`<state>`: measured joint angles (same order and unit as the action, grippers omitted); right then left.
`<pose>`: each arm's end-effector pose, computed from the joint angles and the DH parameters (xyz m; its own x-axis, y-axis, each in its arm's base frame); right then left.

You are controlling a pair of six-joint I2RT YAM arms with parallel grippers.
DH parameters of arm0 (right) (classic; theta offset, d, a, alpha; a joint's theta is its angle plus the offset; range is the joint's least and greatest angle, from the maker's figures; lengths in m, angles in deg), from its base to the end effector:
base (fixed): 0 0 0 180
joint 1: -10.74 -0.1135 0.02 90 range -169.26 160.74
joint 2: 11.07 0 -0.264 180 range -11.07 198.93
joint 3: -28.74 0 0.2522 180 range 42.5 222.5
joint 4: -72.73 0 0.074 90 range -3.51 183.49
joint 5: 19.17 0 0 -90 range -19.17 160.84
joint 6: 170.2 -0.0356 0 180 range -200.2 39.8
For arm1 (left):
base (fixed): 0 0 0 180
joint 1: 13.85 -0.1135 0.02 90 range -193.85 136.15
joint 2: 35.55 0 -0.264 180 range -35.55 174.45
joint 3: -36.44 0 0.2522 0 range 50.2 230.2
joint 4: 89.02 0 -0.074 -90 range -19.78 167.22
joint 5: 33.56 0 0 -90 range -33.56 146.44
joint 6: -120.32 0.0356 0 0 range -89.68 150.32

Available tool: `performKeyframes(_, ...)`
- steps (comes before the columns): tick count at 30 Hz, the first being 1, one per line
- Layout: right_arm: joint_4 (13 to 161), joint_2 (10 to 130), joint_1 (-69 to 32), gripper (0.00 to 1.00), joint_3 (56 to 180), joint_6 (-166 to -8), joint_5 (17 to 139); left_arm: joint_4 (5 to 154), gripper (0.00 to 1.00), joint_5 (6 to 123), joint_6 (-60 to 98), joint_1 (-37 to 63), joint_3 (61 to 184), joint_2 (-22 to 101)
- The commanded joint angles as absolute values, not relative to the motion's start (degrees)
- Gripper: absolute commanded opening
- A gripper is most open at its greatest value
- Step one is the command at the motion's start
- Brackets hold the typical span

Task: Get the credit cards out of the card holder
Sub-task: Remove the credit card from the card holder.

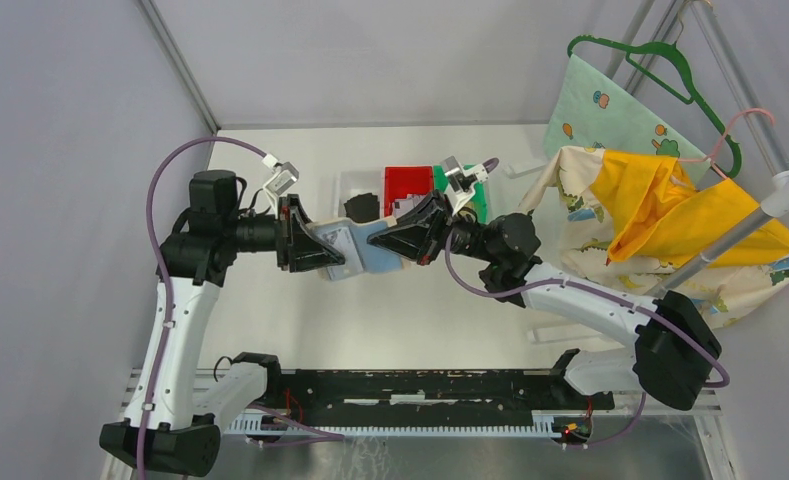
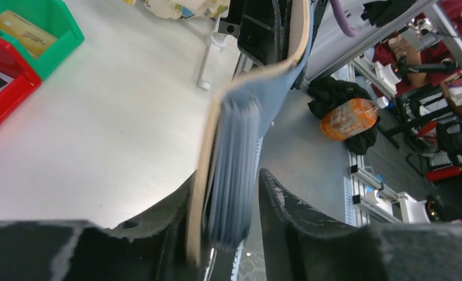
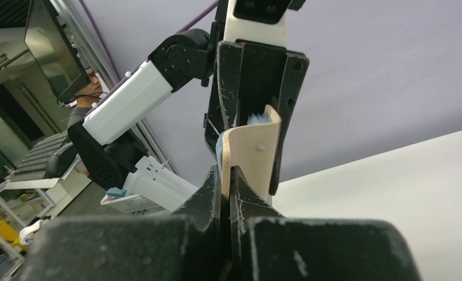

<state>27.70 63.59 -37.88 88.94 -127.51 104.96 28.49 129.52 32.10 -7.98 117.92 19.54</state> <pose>0.1724 0.2259 0.3577 -0.4633 0.3945 -0.7935 -0.8848 -0.1553 0.4394 0.1587 -0.0506 0.3924 -0.5610 0.0668 -0.8251 0.8165 0.2085 -0.5383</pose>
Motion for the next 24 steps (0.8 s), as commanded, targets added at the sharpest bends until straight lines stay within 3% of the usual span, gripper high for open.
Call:
performKeyframes(1,26.0,63.3,-38.1,0.00,90.8,-129.5,108.0,28.5,0.52,132.0,34.6,-8.0,121.6,19.7)
performKeyframes(6,19.4,62.2,-38.0,0.00,87.1,-132.5,101.3,30.7,0.64,135.4,30.8,-8.0,121.3,19.2)
performKeyframes(19,0.5,62.4,-38.9,0.00,78.7,-140.0,87.3,31.0,0.56,136.2,30.5,-8.0,118.4,17.3)
performKeyframes(24,-1.0,63.8,-41.0,0.00,79.1,-139.7,84.6,47.6,0.58,128.7,11.5,-8.0,114.2,15.0)
